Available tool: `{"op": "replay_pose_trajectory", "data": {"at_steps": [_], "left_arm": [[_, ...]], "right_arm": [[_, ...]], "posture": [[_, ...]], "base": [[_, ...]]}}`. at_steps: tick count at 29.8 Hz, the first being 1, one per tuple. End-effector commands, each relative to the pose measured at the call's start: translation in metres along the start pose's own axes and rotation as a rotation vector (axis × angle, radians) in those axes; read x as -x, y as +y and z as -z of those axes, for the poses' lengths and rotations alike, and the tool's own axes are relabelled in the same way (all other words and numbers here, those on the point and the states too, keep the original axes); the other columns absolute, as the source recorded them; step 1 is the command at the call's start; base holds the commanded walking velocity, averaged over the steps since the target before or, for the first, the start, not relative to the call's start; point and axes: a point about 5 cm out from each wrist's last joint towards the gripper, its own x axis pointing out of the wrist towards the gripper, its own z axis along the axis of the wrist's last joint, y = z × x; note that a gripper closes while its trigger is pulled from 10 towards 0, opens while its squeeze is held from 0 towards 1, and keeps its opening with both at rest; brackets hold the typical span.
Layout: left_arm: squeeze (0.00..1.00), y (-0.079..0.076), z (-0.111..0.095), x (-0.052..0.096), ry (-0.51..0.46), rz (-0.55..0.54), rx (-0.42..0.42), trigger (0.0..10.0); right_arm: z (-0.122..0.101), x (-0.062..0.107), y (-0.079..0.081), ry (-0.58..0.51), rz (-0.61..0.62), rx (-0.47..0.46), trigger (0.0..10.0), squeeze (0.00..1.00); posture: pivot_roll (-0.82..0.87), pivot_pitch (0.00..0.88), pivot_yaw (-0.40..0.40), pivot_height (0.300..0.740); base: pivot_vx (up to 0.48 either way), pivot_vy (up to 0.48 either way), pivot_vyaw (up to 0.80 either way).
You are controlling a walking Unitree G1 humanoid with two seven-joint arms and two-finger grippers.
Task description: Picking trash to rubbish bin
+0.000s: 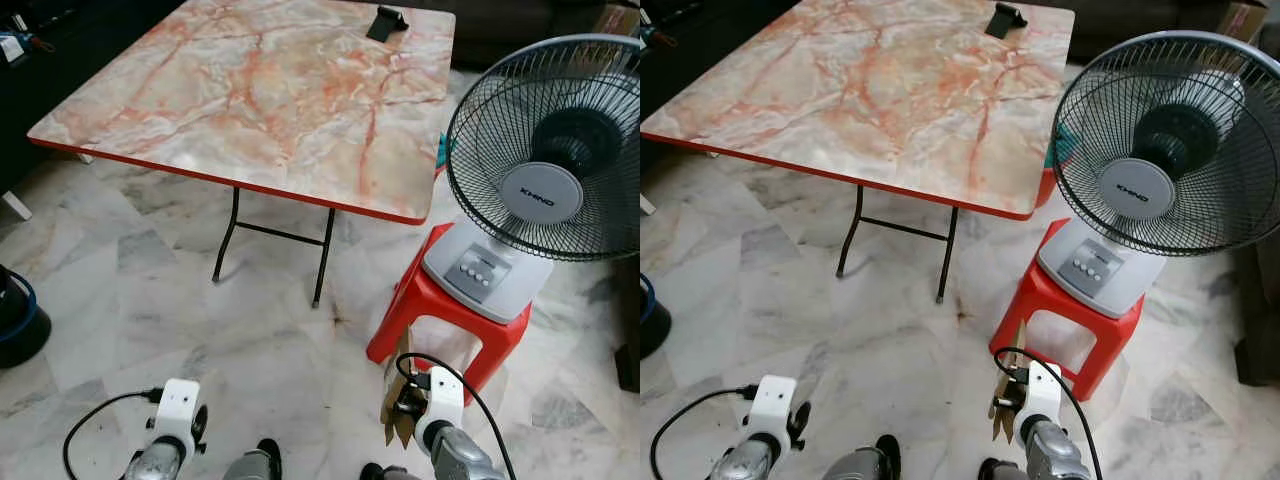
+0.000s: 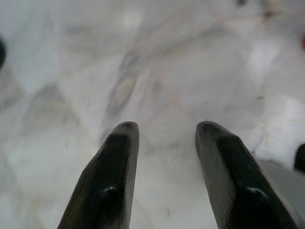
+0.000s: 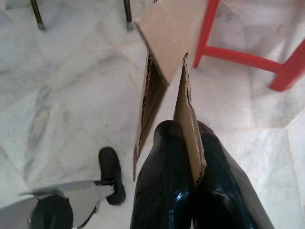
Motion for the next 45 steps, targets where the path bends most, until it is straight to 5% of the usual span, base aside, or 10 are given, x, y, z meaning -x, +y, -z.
{"op": "replay_pose_trajectory", "data": {"at_steps": [1, 12, 45], "left_arm": [[0.0, 0.011, 0.02, 0.007, 0.086, -0.062, 0.049, 10.0], [0.0, 0.026, 0.037, 0.015, 0.166, -0.141, 0.165, 10.0], [0.0, 0.011, 0.035, 0.012, 0.158, -0.093, 0.213, 10.0]], "right_arm": [[0.012, 0.003, -0.005, 0.028, 0.021, -0.006, 10.0, 0.0], [0.014, 0.003, -0.001, 0.026, 0.029, -0.002, 10.0, 0.0], [0.017, 0.003, -0.001, 0.055, 0.007, 0.034, 10.0, 0.0]], "posture": [[0.07, 0.129, -0.006, 0.74], [0.06, 0.118, -0.01, 0.74], [0.05, 0.185, -0.044, 0.74]], "base": [[0.0, 0.0, 0.0], [0.0, 0.0, 0.0], [0.0, 0.0, 0.0]]}}
